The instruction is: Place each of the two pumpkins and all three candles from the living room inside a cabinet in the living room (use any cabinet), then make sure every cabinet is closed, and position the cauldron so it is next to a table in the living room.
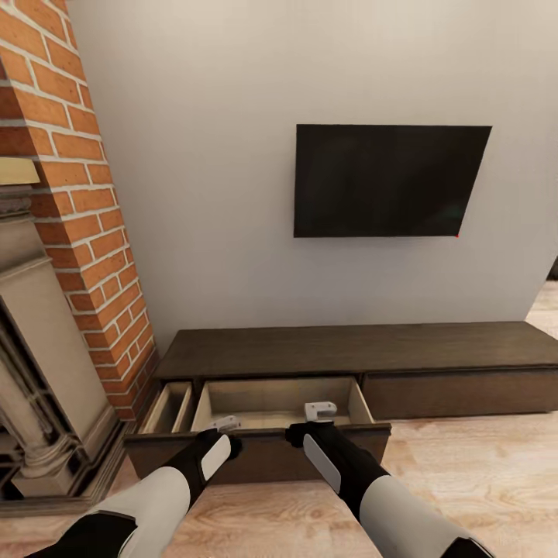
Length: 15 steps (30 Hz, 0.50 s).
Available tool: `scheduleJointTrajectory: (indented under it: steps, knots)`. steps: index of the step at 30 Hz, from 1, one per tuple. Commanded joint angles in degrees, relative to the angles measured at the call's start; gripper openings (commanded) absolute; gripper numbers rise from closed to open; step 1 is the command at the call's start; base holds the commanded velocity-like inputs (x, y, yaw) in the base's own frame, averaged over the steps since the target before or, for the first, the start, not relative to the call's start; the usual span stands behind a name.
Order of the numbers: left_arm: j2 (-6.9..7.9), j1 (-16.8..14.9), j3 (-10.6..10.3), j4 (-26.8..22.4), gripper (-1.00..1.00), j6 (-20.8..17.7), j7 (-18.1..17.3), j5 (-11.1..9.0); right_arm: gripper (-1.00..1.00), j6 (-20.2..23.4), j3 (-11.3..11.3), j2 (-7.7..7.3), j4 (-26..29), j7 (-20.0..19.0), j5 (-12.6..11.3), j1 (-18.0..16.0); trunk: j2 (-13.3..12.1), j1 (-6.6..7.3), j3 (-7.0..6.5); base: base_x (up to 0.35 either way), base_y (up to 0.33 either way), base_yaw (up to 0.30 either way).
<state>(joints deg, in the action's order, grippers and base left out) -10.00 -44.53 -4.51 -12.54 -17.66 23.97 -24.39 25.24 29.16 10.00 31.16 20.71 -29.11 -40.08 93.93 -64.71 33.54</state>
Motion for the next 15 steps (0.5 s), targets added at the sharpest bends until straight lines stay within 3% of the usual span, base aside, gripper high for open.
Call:
scheduleJointTrajectory:
  steps: [1, 10, 15]
  knots:
    - [0.00, 0.0, -0.4, -0.1, 1.00, -0.3, 0.5, -0.4, 1.00, 0.2, 0.2, 0.00, 0.0, 0.5, -0.4, -0.1, -0.4, 0.25, -0.12, -0.180, 0.000, -0.244]
    - [0.00, 0.0, -0.4, -0.1, 1.00, -0.3, 0.4, -0.4, 1.00, 0.4, -0.5, 0.00, 0.0, 0.4, -0.5, 0.0, -4.0, 2.23, -1.76, -0.043, 0.000, -0.273]
    - [0.00, 0.0, -0.4, -0.1, 1.00, -1.7, 0.4, -0.4, 1.00, 4.8, -4.2, 0.00, 1.0, 0.6, -0.3, 0.0, -6.0, 3.33, -2.81, -0.001, 0.000, -0.278]
